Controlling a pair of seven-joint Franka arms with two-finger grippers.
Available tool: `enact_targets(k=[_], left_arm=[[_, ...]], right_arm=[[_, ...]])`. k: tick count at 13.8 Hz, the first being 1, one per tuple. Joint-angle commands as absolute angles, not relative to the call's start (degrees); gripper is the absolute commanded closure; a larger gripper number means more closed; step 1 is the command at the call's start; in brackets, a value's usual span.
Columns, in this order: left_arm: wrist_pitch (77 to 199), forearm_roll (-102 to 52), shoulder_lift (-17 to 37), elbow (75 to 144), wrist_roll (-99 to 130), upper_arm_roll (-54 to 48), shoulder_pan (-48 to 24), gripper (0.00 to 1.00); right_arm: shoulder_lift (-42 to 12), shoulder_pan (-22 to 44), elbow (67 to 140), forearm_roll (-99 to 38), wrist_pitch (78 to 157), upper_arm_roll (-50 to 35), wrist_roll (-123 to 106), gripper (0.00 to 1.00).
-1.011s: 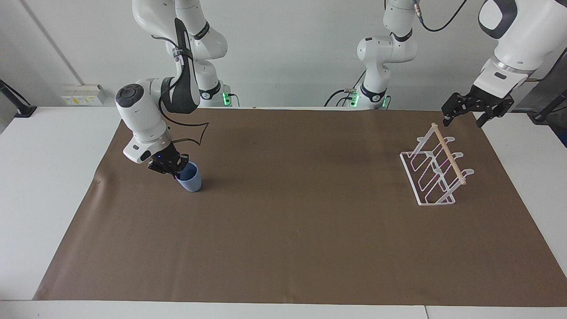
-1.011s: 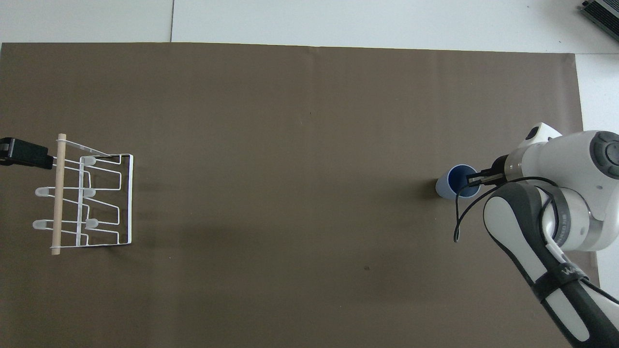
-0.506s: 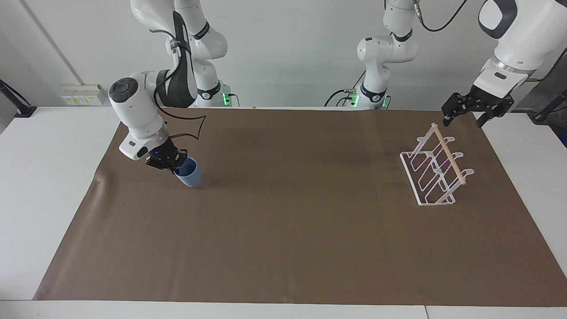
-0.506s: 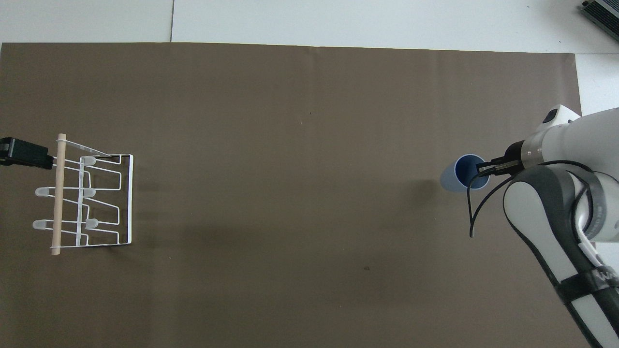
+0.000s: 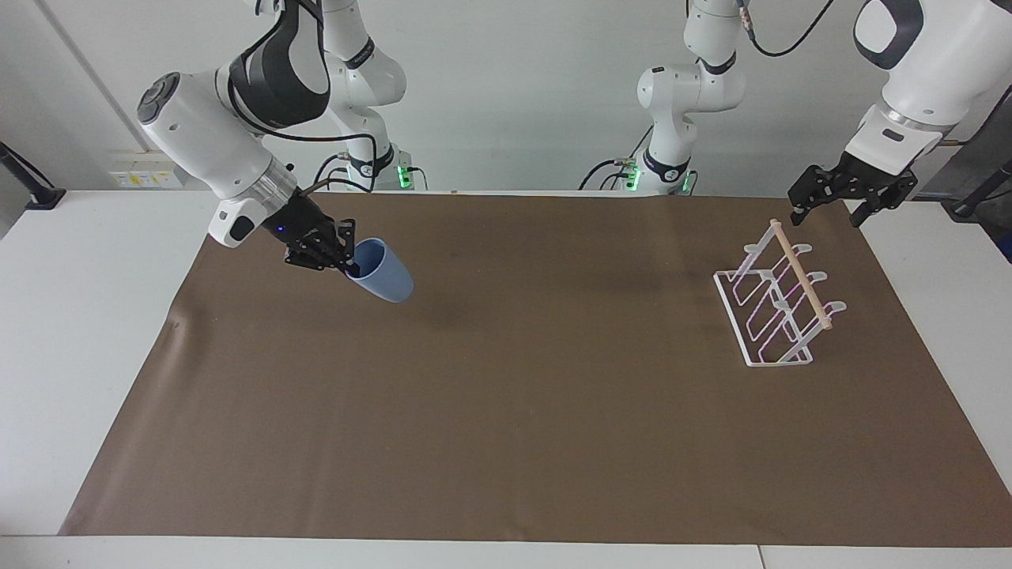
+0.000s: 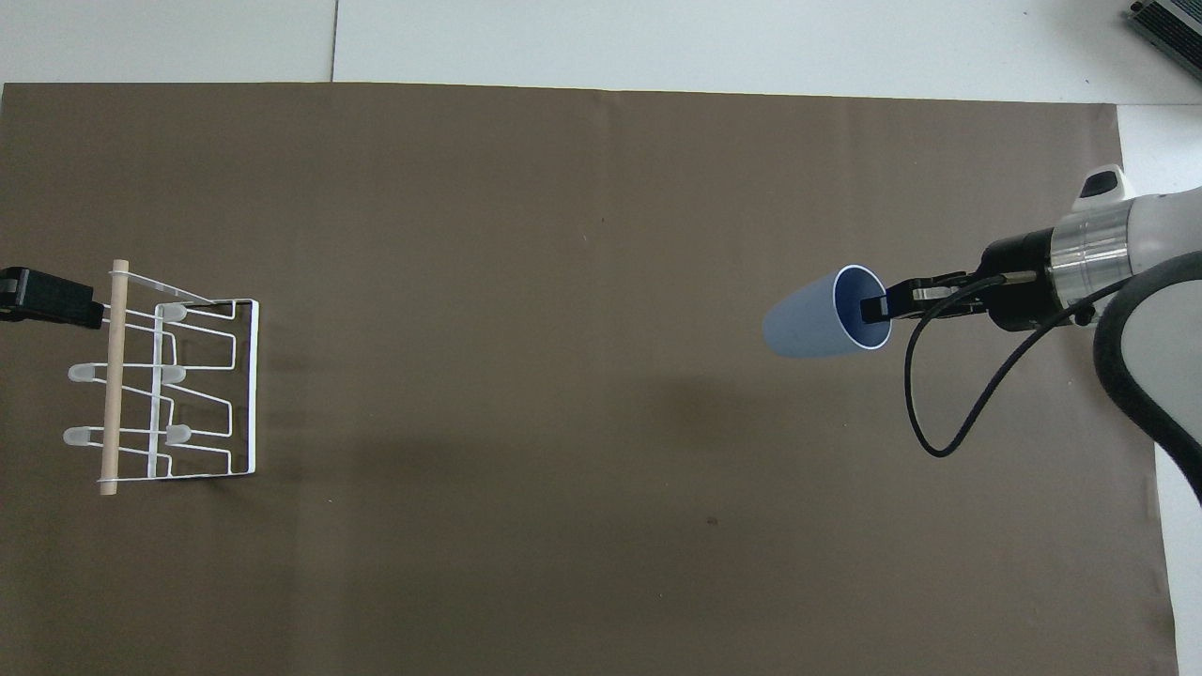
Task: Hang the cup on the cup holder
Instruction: 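Grip the cup rim with the right gripper and lift it sideways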
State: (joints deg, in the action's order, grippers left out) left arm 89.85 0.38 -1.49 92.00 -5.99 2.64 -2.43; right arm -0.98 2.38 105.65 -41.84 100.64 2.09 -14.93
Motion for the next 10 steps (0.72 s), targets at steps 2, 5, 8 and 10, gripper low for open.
enact_targets(k=[2, 5, 8, 10], left_arm=[[88.95, 0.18, -1.93, 92.11, -5.45, 2.55, -2.29, 0.00], [88.95, 0.26, -1.93, 92.11, -5.45, 2.55, -2.29, 0.00], [86.06, 0.26, -2.11, 92.11, -5.36, 2.03, -3.51, 0.00], [85.96, 0.26, -2.55, 91.76, -5.71, 2.11, -4.04, 0.00]], right_arm=[[0.26, 4.47, 107.22, -53.50, 99.05, 0.18, -11.81, 1.00], [0.35, 6.94, 110.20, -67.10, 101.42, 0.09, -9.58, 1.00], [0.18, 8.42, 112.57, -80.02, 106.58, 0.00, -9.49, 1.00], [-0.52, 12.81, 112.76, -85.50, 113.61, 0.00, -9.67, 1.00]])
